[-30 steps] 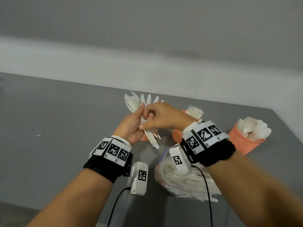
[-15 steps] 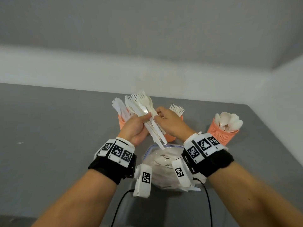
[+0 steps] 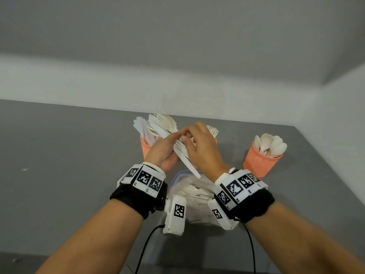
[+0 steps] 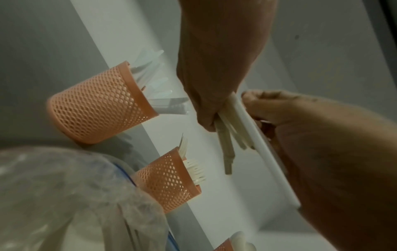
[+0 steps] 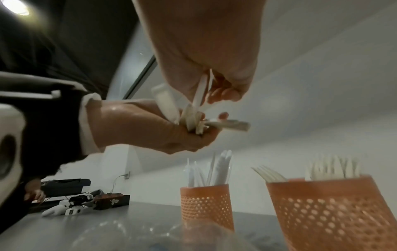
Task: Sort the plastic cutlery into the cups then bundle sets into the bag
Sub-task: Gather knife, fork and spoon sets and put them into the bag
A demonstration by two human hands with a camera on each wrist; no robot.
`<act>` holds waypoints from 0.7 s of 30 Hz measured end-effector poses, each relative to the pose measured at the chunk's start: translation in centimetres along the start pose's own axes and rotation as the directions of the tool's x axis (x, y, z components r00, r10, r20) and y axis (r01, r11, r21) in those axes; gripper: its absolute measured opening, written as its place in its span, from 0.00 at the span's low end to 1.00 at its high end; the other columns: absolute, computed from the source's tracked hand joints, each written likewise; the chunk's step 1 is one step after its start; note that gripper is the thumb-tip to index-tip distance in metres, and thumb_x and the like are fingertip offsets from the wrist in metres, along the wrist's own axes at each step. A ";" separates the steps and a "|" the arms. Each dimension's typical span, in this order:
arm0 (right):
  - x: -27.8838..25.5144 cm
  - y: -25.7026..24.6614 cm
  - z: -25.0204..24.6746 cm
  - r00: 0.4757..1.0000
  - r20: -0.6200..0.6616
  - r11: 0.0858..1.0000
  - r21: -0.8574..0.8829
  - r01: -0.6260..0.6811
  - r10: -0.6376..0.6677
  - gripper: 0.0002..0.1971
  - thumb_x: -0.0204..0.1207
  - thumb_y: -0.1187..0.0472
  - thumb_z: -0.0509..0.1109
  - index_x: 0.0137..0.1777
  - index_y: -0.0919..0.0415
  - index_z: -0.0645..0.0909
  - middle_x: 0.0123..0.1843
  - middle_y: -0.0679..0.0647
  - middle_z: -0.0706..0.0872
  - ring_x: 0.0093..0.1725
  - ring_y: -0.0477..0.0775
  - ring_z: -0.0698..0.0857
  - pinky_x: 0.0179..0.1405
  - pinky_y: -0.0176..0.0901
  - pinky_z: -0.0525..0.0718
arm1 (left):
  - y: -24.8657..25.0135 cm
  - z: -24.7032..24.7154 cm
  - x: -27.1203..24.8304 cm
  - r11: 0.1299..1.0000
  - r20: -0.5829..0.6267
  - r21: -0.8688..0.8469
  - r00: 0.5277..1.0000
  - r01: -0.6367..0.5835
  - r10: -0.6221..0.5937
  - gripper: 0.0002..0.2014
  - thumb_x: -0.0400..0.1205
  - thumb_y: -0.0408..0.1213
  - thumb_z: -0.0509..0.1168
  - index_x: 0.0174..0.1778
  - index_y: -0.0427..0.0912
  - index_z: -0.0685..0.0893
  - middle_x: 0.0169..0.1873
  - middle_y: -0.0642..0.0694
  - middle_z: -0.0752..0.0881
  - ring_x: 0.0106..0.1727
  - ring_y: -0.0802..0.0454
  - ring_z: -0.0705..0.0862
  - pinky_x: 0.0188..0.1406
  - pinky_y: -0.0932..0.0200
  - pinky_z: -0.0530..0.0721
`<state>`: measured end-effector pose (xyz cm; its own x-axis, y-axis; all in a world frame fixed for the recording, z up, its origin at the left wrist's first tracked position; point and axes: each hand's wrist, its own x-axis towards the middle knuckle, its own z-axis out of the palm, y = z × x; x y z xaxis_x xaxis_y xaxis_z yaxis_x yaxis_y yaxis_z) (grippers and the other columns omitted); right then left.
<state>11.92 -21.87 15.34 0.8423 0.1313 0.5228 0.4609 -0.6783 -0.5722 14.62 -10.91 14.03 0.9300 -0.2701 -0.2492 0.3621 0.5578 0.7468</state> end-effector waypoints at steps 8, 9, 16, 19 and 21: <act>0.5 -0.9 -0.8 0.941 0.334 0.986 -0.168 0.001 0.056 0.10 0.77 0.58 0.64 0.52 0.64 0.77 0.43 0.53 0.75 0.43 0.50 0.72 0.42 0.40 0.66 | 0.2 0.5 -1.1 1.000 0.020 0.005 1.000 0.020 -0.020 0.15 0.86 0.42 0.54 0.56 0.35 0.79 0.54 0.36 0.81 0.56 0.43 0.81 0.61 0.47 0.77; 0.6 -1.1 -0.8 0.936 0.347 0.984 -0.177 0.010 0.053 0.09 0.78 0.60 0.62 0.51 0.65 0.76 0.43 0.54 0.75 0.43 0.52 0.72 0.41 0.41 0.66 | 0.2 0.5 -1.2 1.000 0.035 0.018 0.999 0.018 -0.019 0.16 0.86 0.43 0.53 0.58 0.35 0.79 0.58 0.35 0.79 0.60 0.41 0.80 0.64 0.46 0.76; 0.4 -0.6 0.0 0.945 0.314 0.995 -0.077 -0.068 0.089 0.10 0.83 0.65 0.52 0.48 0.68 0.75 0.41 0.59 0.77 0.41 0.55 0.75 0.37 0.41 0.64 | 0.1 0.2 -1.9 1.000 0.090 0.029 0.996 0.006 -0.009 0.21 0.88 0.44 0.45 0.57 0.34 0.79 0.60 0.37 0.83 0.71 0.40 0.76 0.67 0.45 0.72; 0.4 -0.5 0.3 0.953 0.279 0.993 -0.034 -0.111 0.116 0.10 0.84 0.66 0.52 0.50 0.68 0.74 0.40 0.58 0.76 0.40 0.55 0.74 0.31 0.40 0.59 | 0.2 0.3 -2.1 1.000 0.077 -0.019 0.997 0.022 -0.021 0.22 0.89 0.45 0.43 0.53 0.35 0.79 0.58 0.40 0.83 0.67 0.42 0.77 0.66 0.45 0.72; 0.5 -0.2 0.4 0.955 0.260 0.989 -0.013 -0.148 0.146 0.09 0.84 0.68 0.51 0.51 0.68 0.73 0.40 0.59 0.76 0.39 0.55 0.73 0.29 0.41 0.60 | 0.2 0.3 -2.0 0.998 0.070 -0.046 0.997 0.033 -0.030 0.23 0.89 0.45 0.42 0.56 0.34 0.78 0.56 0.39 0.84 0.67 0.42 0.77 0.66 0.45 0.72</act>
<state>12.41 -21.36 15.46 0.9440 0.2141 0.2512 0.3276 -0.6996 -0.6350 12.83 -10.44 14.86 0.9123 -0.3406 -0.2276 0.3950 0.5843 0.7089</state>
